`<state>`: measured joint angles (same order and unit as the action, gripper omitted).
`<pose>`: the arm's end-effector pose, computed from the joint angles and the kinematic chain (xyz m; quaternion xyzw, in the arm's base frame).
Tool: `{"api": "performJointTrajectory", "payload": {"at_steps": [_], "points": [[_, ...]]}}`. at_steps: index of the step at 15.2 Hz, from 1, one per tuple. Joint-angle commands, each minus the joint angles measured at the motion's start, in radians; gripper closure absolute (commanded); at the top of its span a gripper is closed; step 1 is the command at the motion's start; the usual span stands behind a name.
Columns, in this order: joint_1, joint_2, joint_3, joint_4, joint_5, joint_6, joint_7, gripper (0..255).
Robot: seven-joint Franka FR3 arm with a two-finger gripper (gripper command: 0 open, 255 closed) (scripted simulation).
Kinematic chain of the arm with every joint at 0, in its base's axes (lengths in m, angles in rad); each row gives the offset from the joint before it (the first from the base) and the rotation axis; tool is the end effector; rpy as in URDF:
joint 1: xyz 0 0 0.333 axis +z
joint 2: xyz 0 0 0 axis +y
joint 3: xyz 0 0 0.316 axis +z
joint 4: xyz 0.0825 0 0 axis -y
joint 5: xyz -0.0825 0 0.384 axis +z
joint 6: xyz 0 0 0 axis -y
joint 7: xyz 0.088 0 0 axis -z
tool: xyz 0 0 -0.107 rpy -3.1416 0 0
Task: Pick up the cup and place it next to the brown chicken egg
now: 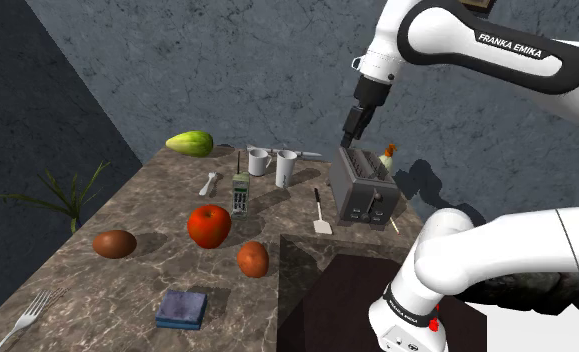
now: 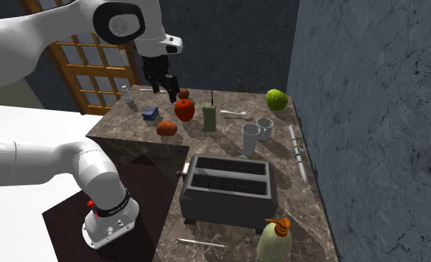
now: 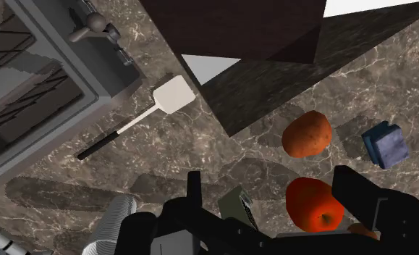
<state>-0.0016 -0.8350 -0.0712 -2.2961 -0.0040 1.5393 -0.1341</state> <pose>0.2891 -0.0304 0.6297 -0.9981 -0.0411 -0.0405 0.0207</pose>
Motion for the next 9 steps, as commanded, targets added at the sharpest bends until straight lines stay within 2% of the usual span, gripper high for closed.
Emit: {"api": "performJointTrajectory", "payload": {"at_steps": [1, 9], "points": [[0.000, 0.000, 0.000, 0.000, 0.000, 0.000, 0.000, 0], [-0.010, 0.229, -0.046, -0.005, -0.044, 0.229, -0.045, 0]]}}
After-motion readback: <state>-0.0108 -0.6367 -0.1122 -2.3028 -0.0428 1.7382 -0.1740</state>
